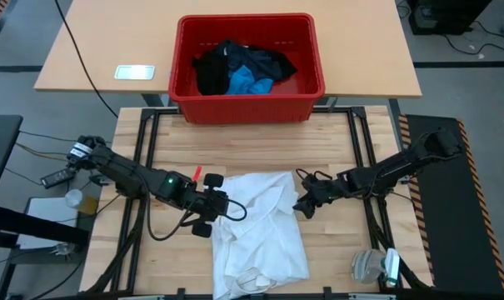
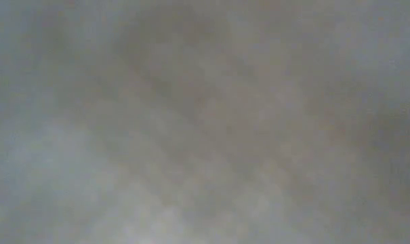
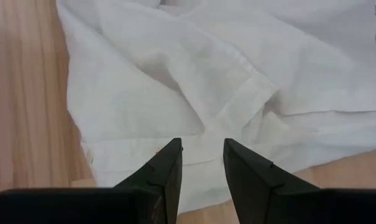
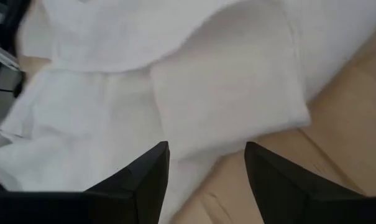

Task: Fold laundry
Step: Fold the white polo

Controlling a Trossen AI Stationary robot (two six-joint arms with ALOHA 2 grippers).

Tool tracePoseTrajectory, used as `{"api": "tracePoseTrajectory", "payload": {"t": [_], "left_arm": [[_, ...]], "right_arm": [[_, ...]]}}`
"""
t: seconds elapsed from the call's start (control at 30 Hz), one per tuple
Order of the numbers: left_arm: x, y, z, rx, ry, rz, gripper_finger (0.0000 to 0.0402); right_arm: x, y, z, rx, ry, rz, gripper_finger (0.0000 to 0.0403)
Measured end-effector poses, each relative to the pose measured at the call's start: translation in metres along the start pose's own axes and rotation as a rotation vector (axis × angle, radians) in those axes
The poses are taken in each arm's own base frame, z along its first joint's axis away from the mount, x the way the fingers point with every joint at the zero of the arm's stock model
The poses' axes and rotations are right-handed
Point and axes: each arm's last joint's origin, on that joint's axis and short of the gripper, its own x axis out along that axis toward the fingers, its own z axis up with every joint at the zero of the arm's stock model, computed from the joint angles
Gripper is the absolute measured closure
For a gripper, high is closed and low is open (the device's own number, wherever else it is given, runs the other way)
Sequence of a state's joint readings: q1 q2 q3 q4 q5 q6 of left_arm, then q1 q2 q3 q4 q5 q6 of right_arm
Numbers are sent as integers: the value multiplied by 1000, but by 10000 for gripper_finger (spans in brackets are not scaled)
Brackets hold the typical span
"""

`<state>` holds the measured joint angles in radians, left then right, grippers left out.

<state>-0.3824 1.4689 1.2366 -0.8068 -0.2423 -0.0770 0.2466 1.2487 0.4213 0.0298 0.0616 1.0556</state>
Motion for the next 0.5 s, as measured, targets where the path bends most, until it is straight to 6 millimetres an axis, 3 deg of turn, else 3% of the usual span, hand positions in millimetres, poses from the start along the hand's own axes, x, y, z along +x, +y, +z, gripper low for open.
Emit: {"api": "tracePoseTrajectory", "payload": {"t": [0.2,0.33,0.5], "left_arm": [[0,0,0,1,-1,0,281],[0,1,0,0,-2,1,281],[1,3,0,-13,1,5,281]], "right_arm": [[11,-5,-3,8,6,-49,186],[15,-2,3,-14,-81,-33,187],[14,1,9,-45,-144,0,216]]}}
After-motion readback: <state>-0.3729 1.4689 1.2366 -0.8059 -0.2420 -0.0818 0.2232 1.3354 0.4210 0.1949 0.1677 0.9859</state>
